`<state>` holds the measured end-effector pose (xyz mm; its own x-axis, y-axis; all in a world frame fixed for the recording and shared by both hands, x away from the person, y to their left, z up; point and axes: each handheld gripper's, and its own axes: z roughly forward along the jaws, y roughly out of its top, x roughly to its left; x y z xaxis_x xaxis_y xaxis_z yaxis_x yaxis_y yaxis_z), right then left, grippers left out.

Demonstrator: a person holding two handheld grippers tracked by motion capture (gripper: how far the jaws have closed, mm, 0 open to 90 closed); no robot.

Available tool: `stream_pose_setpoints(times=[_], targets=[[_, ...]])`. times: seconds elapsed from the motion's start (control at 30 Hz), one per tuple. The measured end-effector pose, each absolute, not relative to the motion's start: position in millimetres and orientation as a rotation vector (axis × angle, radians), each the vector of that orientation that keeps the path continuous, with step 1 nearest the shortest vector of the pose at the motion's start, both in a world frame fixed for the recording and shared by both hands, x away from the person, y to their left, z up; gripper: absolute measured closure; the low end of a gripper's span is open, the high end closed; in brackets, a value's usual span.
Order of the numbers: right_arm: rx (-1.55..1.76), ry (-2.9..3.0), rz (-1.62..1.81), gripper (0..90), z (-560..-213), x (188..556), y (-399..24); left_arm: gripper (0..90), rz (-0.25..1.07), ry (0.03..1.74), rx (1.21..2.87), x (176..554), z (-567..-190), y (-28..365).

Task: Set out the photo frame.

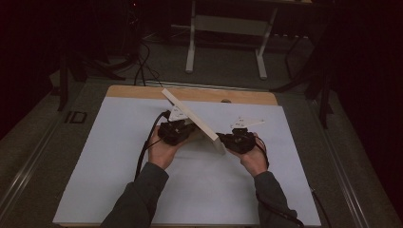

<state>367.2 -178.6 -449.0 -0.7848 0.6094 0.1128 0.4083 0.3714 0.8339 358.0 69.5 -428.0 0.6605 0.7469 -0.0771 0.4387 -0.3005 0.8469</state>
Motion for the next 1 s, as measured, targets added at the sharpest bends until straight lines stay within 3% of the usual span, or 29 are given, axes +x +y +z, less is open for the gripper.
stream_pose_setpoints(times=[1.0], targets=[[0.849, 2.446, 1.369, 89.9, -448, 356, -174, 90.0, 0.377, 0.915, 1.939, 363, -429, 74]])
